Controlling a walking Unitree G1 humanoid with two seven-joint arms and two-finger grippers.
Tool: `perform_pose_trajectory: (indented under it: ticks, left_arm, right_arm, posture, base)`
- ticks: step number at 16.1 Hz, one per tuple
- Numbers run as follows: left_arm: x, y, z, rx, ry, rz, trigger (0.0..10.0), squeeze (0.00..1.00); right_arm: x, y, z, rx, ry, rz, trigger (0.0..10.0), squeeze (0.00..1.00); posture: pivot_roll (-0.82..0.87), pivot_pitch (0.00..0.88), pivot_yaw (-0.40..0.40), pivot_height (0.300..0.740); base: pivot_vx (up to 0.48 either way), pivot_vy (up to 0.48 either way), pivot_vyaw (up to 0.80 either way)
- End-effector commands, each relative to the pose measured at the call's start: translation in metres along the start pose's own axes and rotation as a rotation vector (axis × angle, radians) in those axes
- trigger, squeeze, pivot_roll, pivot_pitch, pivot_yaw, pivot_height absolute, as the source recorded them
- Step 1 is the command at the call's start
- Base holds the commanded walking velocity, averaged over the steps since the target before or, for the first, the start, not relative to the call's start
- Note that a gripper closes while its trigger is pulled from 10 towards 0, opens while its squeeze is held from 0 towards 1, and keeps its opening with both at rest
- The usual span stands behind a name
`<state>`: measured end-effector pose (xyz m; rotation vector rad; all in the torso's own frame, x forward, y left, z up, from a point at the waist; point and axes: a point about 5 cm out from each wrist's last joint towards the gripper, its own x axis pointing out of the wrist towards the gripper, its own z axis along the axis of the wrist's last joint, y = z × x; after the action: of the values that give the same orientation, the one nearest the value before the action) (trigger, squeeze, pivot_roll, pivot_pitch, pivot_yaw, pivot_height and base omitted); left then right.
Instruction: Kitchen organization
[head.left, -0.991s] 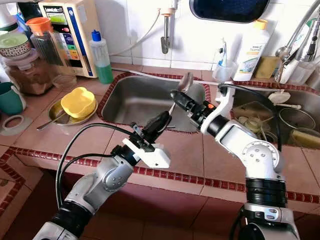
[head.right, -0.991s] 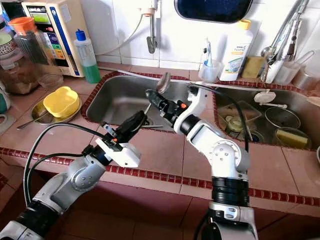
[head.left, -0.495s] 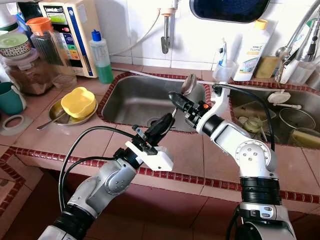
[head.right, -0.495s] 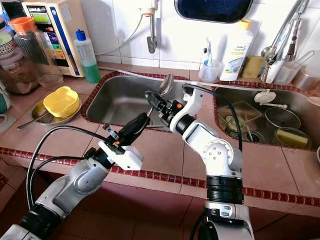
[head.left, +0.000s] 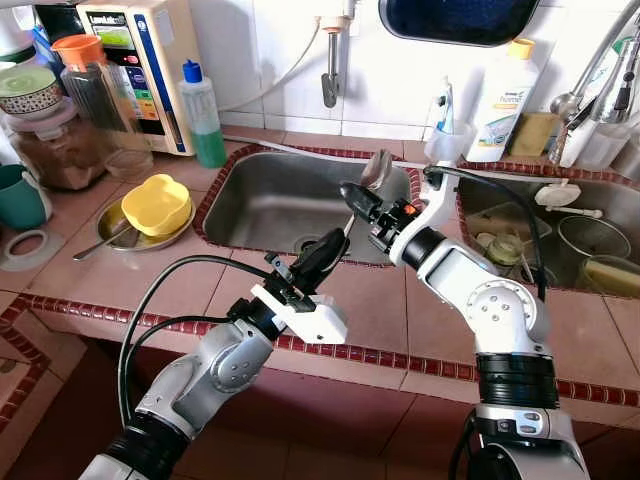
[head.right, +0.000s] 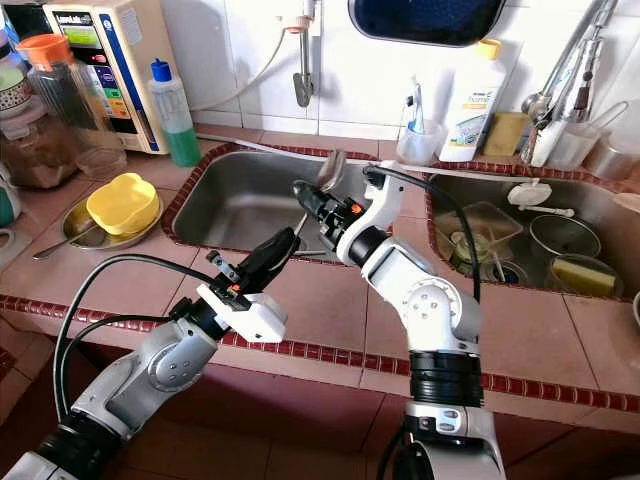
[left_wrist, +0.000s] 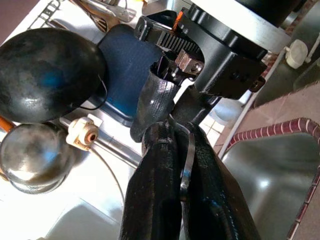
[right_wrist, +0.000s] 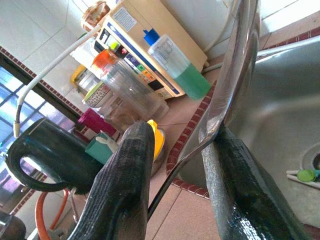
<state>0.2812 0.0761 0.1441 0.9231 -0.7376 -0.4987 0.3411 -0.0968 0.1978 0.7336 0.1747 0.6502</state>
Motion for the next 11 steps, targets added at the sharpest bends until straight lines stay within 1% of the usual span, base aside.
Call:
perform_pose_trajectory:
  ticks: [1, 2, 5, 6, 9, 11]
  left_arm:
    - [0.001, 0.004, 0.003, 0.012, -0.021, 0.013, 7.5, 0.0]
    - [0.001, 0.004, 0.003, 0.022, -0.02, 0.004, 10.0, 0.0]
    - [-0.001, -0.003, 0.0, 0.039, -0.013, -0.053, 10.0, 0.0]
    - [-0.002, -0.008, -0.002, 0.045, 0.001, -0.089, 10.0, 0.0]
    - [-0.005, -0.014, -0.008, 0.043, 0.04, -0.138, 10.0, 0.0]
    - [-0.006, -0.014, -0.01, 0.032, 0.053, -0.138, 10.0, 0.0]
  right_arm:
    - [0.0, -0.003, 0.005, -0.02, -0.013, -0.03, 0.0, 0.0]
    - [0.001, -0.003, 0.006, -0.021, -0.014, -0.032, 0.0, 0.0]
    - [0.0, -0.004, 0.006, -0.02, -0.016, -0.04, 0.0, 0.0]
    - [0.0, -0.005, 0.006, -0.02, -0.018, -0.045, 0.0, 0.0]
    - [0.001, -0.006, 0.007, -0.02, -0.018, -0.057, 0.0, 0.0]
    - [0.001, -0.007, 0.006, -0.022, -0.017, -0.061, 0.0, 0.0]
  posture:
    - [-0.02, 0.011, 0.016, 0.74]
    - [-0.02, 0.011, 0.016, 0.74]
    - [-0.02, 0.011, 0.018, 0.74]
    - [-0.02, 0.013, 0.018, 0.74]
    - [-0.02, 0.018, 0.018, 0.74]
    - [-0.01, 0.021, 0.017, 0.74]
  base:
    - [0.0, 0.0, 0.0]
    - [0.0, 0.0, 0.0]
    - [0.0, 0.0, 0.0]
    - [0.0, 0.0, 0.0]
    - [0.0, 0.0, 0.0]
    - [0.0, 0.0, 0.0]
